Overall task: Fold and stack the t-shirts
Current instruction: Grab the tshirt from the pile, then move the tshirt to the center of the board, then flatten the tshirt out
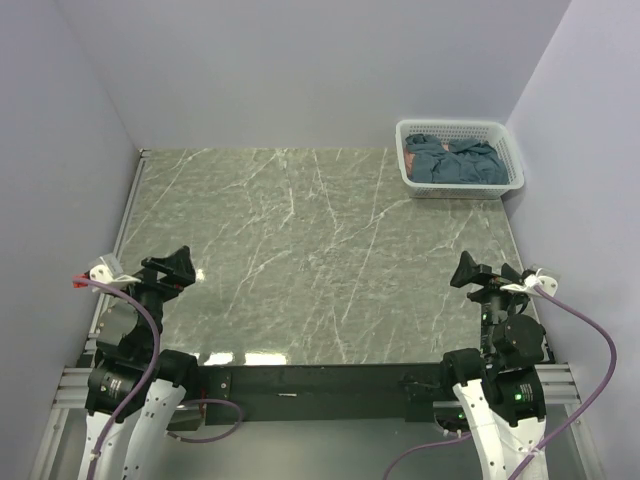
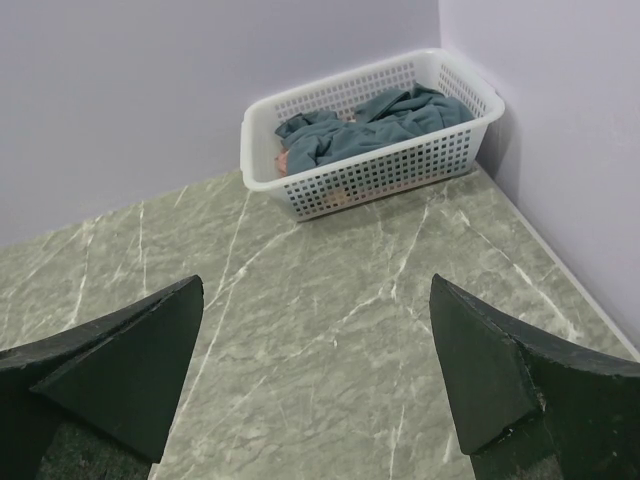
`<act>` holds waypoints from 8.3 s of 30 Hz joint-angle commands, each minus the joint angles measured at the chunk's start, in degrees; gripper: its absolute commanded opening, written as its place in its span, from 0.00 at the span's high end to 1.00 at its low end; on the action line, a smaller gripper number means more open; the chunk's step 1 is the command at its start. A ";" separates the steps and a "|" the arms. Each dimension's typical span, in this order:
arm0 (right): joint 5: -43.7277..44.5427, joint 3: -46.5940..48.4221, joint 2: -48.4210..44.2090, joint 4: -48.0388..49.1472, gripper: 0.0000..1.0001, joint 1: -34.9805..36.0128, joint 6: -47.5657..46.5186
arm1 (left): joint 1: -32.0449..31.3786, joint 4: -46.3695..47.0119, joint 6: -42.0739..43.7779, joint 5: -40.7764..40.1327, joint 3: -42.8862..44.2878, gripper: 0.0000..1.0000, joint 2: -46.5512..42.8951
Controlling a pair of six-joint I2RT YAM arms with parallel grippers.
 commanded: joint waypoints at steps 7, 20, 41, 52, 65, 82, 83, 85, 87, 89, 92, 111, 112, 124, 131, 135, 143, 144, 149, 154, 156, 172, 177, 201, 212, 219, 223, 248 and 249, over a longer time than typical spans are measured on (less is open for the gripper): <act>-3.05 4.18 1.15 -0.28 0.00 0.39 -0.66 | 0.36 2.64 0.07 0.63 -0.87 0.01 -1.47; 1.68 28.08 49.49 -1.96 0.00 0.21 5.93 | -1.83 1.93 -0.90 -0.08 -1.48 0.01 -3.41; -13.33 82.93 119.90 -5.74 0.09 -15.87 5.41 | -1.75 1.93 0.06 1.15 -0.78 0.01 5.20; -21.42 88.04 133.54 -1.18 0.34 -15.96 4.27 | -1.75 0.88 0.50 2.47 0.10 0.00 9.86; -16.33 84.43 113.36 5.68 1.00 -13.77 2.33 | -1.75 0.79 0.59 2.74 0.19 0.01 10.21; -28.53 89.61 94.44 3.77 1.00 -2.09 -4.26 | -1.75 0.88 0.24 2.12 -0.16 0.00 6.17; -29.32 89.53 93.21 3.41 1.00 -0.94 -4.00 | -1.75 0.88 0.24 2.21 -0.16 0.00 6.08; -31.60 87.26 91.45 4.10 1.00 2.92 -1.81 | -1.75 0.88 0.33 2.21 -0.16 0.01 5.91; -32.84 84.45 88.46 5.59 1.00 6.43 0.99 | -1.75 0.88 0.33 2.47 -0.16 0.00 5.82; -36.35 79.96 86.18 7.70 1.00 8.81 3.20 | -1.75 0.88 0.33 2.47 -0.16 0.01 5.47; -41.17 75.48 85.29 7.01 1.00 14.08 6.46 | -1.75 0.97 0.50 3.08 -0.25 0.01 5.29; -38.83 18.53 70.88 11.03 0.31 28.34 11.73 | -1.84 3.34 0.24 10.45 2.37 0.01 22.73; -38.91 17.82 70.79 12.01 0.31 28.25 11.91 | -1.84 3.08 -0.02 11.08 3.43 0.00 25.57; -40.84 11.75 72.02 18.26 0.33 30.36 13.23 | -1.66 3.67 -7.57 10.30 15.30 0.02 59.07; -39.97 11.22 72.46 18.26 0.33 31.58 12.61 | 0.27 7.38 -7.41 9.24 22.33 0.24 75.57; -39.62 11.04 72.46 18.52 0.33 32.11 12.53 | 1.15 8.79 -5.92 10.47 24.62 0.27 81.57; -38.92 11.48 75.53 19.49 0.34 32.55 13.75 | 1.94 9.31 -3.28 11.69 27.70 0.30 91.32; -38.65 11.66 76.58 19.31 0.33 32.55 13.93 | 1.86 9.31 -2.93 11.96 27.96 0.31 91.95; -37.86 12.01 79.57 20.10 0.33 32.64 15.16 | 1.94 10.37 -2.05 12.40 27.87 0.39 94.67; -38.56 12.01 83.70 23.00 0.33 32.90 17.09 | 1.94 11.07 -1.26 12.49 27.96 0.72 94.41; -39.61 12.19 85.55 24.40 0.33 32.73 17.80 | 1.94 10.37 -0.38 10.30 28.31 0.86 93.01; -47.62 16.75 101.10 33.64 0.56 33.87 23.87 | 1.94 -0.08 7.18 -1.39 33.41 0.99 71.49; -42.45 19.92 100.15 27.94 1.00 33.43 19.75 | 2.56 -2.90 8.85 -3.24 37.70 0.99 68.23; -40.77 29.84 107.25 29.86 0.23 44.41 28.87 | 3.79 -9.40 10.52 -0.52 47.91 0.99 61.81; -21.18 33.20 104.48 16.88 1.00 44.96 23.79 | 4.75 -11.34 11.48 -4.82 49.57 0.99 60.13; -11.87 32.57 88.47 1.57 0.94 25.11 8.94 | 8.27 -13.98 9.82 -12.47 54.24 0.99 59.35; -6.40 36.70 82.40 -2.83 0.61 17.88 6.55 | 8.36 -12.13 7.98 -6.52 49.42 0.99 55.05; -7.10 32.31 96.80 -3.10 0.31 58.74 10.94 | 8.36 -5.45 6.57 -2.71 27.35 0.99 47.65; -6.14 32.49 98.02 -3.27 0.32 59.01 10.94 | 8.36 -5.45 6.57 -2.71 27.43 0.99 47.65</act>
